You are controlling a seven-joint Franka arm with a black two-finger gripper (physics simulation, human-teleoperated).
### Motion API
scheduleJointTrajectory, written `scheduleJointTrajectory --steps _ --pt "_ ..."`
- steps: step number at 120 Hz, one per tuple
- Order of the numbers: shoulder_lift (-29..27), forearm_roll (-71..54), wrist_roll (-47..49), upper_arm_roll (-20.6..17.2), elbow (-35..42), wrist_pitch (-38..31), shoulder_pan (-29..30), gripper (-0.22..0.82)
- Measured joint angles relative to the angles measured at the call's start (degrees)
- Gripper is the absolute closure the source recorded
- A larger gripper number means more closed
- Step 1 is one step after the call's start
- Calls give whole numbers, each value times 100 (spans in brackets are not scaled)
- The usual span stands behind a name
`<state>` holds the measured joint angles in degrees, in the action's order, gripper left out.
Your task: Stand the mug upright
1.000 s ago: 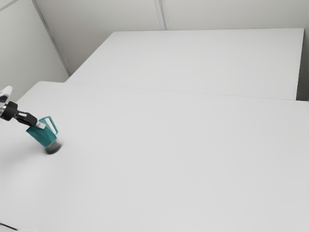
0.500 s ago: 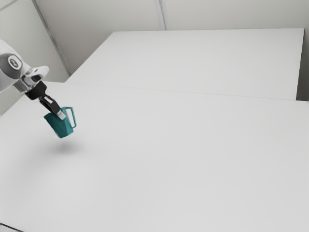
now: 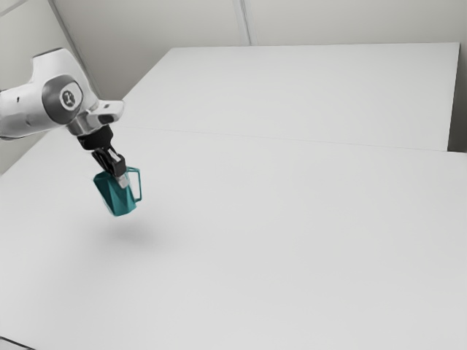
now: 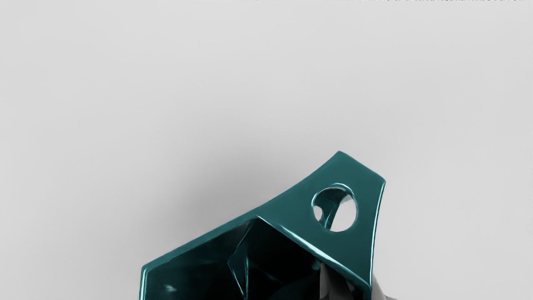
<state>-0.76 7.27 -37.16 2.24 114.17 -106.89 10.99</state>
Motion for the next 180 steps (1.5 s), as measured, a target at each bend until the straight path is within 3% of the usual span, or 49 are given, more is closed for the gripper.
scheduleJointTrajectory --steps 15,38,77,180 --pt "-235 -130 407 -55 317 -172 -261 79" --pt "-548 -374 984 -194 747 -419 23 79" --pt "-880 -880 1919 -513 1413 -913 -200 79" --pt "-510 -1196 3748 -894 2032 -2166 -435 79"
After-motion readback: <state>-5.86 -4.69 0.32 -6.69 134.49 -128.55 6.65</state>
